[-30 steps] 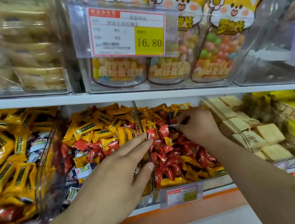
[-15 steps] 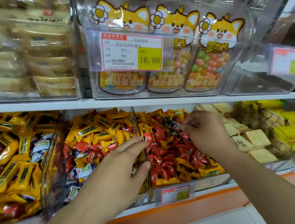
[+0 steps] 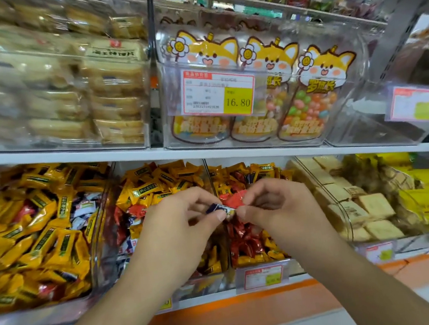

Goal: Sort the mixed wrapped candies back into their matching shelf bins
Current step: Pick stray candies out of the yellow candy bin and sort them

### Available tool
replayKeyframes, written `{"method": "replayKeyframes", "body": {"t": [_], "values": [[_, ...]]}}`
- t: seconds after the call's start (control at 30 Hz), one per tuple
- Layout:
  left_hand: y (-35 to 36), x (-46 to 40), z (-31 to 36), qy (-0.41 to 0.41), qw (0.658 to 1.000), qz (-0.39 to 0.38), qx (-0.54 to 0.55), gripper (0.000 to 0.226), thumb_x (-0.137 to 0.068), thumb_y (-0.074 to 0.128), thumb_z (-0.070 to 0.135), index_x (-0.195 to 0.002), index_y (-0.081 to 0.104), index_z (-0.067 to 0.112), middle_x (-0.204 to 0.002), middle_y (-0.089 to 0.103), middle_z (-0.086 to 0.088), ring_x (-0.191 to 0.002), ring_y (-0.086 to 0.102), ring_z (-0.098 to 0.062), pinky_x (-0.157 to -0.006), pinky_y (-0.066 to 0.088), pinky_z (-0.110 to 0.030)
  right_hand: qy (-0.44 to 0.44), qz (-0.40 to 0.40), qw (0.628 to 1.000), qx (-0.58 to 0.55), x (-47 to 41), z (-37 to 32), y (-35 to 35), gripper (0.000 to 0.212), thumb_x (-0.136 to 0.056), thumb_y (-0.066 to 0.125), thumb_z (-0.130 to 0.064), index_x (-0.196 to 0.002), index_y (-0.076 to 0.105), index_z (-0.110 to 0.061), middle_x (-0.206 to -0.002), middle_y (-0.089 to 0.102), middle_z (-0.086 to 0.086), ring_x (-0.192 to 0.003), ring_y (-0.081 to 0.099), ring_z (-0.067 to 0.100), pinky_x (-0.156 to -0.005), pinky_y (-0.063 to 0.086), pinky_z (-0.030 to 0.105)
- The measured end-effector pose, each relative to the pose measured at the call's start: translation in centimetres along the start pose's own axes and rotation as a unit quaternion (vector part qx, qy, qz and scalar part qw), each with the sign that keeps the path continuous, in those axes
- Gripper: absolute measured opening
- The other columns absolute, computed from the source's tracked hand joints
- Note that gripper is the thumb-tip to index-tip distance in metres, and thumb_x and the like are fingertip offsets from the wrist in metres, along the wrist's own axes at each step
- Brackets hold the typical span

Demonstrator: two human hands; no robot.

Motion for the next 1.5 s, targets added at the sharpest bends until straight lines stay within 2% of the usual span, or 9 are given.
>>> {"method": "replayKeyframes", "body": {"t": [0.2,0.37,0.57,0.77,0.87,0.97,1.1,1.37,1.5], "values": [[-3.2,-0.4,-0.9,0.000,0.985,0.076,-0.152,0.012,-0.092,0.074,0.035,-0.095,0.063,0.040,-0.091,0.063,0.021,-0.080,0.060,0.005,-0.061,0.040,-0.008,0.002,0.021,0.993,0.116,-1.1,2.2,-0.8,0.014,-0.088,0.081,-0.018,-0.082,0.074,-0.029,-0.086,0.074,-0.011,-0.087,0.070,0.004,-0.078,0.059,0.029],[-2.9,-0.1,-2.7,-0.026,0.970,0.003,-0.242,0.040,-0.094,0.063,0.022,-0.131,0.056,0.036,-0.141,0.050,0.013,-0.065,0.054,-0.003,-0.062,0.039,-0.013,-0.002,0.043,0.977,0.207,-2.2,4.4,-3.1,0.021,-0.095,0.068,-0.015,-0.091,0.076,-0.034,-0.093,0.073,-0.019,-0.089,0.065,-0.008,-0.063,0.045,0.002],[1.1,0.3,-1.7,0.082,0.964,-0.107,-0.231,0.053,-0.106,0.047,0.041,-0.155,0.029,0.047,-0.160,0.017,0.036,-0.141,0.036,0.005,-0.115,0.027,-0.016,0.012,0.076,0.961,0.264,-4.9,7.6,-5.9,0.024,-0.097,0.062,-0.011,-0.112,0.068,-0.028,-0.101,0.070,-0.014,-0.099,0.065,0.005,-0.078,0.051,0.020],[3.2,1.2,-2.1,0.071,0.954,-0.185,-0.226,0.064,-0.103,0.039,0.058,-0.157,0.005,0.056,-0.153,-0.015,0.051,-0.147,0.019,0.012,-0.117,0.029,-0.021,-0.012,0.033,0.947,0.318,-9.8,8.6,-6.1,0.038,-0.097,0.067,-0.018,-0.132,0.065,-0.031,-0.117,0.069,-0.005,-0.084,0.064,0.009,-0.070,0.050,0.024],[4.7,-0.6,-8.1,0.048,0.970,-0.158,-0.176,0.073,-0.090,0.038,0.080,-0.156,0.022,0.052,-0.159,0.007,0.044,-0.131,0.040,0.013,-0.104,0.045,-0.022,-0.007,-0.011,0.935,0.354,-11.7,9.2,-5.0,0.038,-0.099,0.066,-0.023,-0.136,0.063,-0.031,-0.114,0.065,-0.009,-0.080,0.059,0.009,-0.073,0.045,0.021],[9.3,-7.8,-22.6,-0.017,0.978,-0.138,-0.158,0.145,-0.030,0.033,0.115,-0.148,0.051,0.031,-0.156,0.048,0.004,-0.126,0.059,-0.019,-0.108,0.049,-0.040,0.004,-0.032,0.921,0.387,-12.5,9.8,-4.2,0.042,-0.096,0.070,-0.021,-0.138,0.064,-0.025,-0.099,0.051,-0.024,-0.104,0.063,0.017,-0.084,0.050,0.024],[5.2,-1.3,-10.1,0.101,0.971,-0.178,-0.119,0.067,-0.094,0.057,0.059,-0.155,0.033,0.046,-0.163,0.021,0.031,-0.141,0.040,0.003,-0.119,0.035,-0.034,0.012,-0.006,0.924,0.383,-13.0,10.5,-4.3,0.033,-0.088,0.081,-0.021,-0.119,0.075,-0.028,-0.101,0.059,-0.021,-0.093,0.058,0.008,-0.076,0.044,0.017],[4.5,-0.8,-6.3,0.144,0.968,-0.107,-0.177,0.066,-0.096,0.051,0.060,-0.153,0.017,0.061,-0.158,0.001,0.046,-0.136,0.044,0.008,-0.110,0.048,-0.036,-0.028,0.097,0.948,0.301,-11.3,9.9,-5.5,0.023,-0.080,0.087,-0.023,-0.100,0.076,-0.029,-0.096,0.071,-0.013,-0.088,0.066,0.002,-0.070,0.049,0.012],[3.6,-0.7,-4.5,0.122,0.971,-0.120,-0.167,0.064,-0.098,0.052,0.054,-0.153,0.020,0.060,-0.156,0.002,0.049,-0.143,0.031,0.010,-0.118,0.038,-0.029,-0.010,0.120,0.979,0.167,-9.4,8.0,-6.2,0.022,-0.082,0.087,-0.023,-0.100,0.077,-0.030,-0.093,0.075,-0.016,-0.086,0.068,-0.006,-0.070,0.050,0.009]]}}
Point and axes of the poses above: each hand's wrist, its own x-axis away from the middle knuckle, its own y-axis out of the palm, z = x × y, the point moved 3 cm from there along -x, towards the middle knuckle
